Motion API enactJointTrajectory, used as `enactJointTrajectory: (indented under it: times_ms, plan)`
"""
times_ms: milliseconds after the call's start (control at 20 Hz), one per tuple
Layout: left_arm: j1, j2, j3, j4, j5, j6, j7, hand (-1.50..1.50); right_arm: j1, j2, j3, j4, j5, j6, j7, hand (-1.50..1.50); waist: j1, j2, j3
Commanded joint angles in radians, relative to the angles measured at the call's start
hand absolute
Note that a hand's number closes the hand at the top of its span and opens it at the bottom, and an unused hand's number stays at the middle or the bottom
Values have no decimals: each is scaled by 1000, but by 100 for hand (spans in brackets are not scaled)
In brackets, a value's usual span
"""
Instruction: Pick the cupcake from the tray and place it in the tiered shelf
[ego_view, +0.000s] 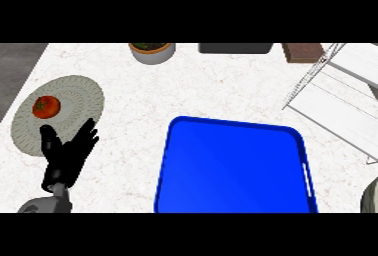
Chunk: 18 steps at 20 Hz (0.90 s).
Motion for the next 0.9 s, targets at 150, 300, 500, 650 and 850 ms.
enactJointTrajectory:
  times_ms: [150, 300, 500, 650, 850]
  plan:
    - [20, 11, 22, 43, 4, -35, -48, 0, 44, 14, 33, -31, -39, -16, 5, 150, -5, -2, -1]
    - [9, -21, 1, 57, -26, 1, -68, 0, 3, -31, 98, 51, 33, -2, -14, 150, -1, 0, -1]
    - [-28, -40, -20, 41, -41, 23, -41, 0, -27, -23, -64, 73, -69, -137, -1, -150, -1, 0, 0]
    - [-24, -17, 13, 59, -14, 1, -46, 0, -33, 45, -74, 32, -85, -223, 50, -150, -2, 0, 0]
    - [-19, -7, 13, 16, -10, 5, 1, 0, -68, 32, -152, 21, -185, -237, 32, -150, -2, -3, 0]
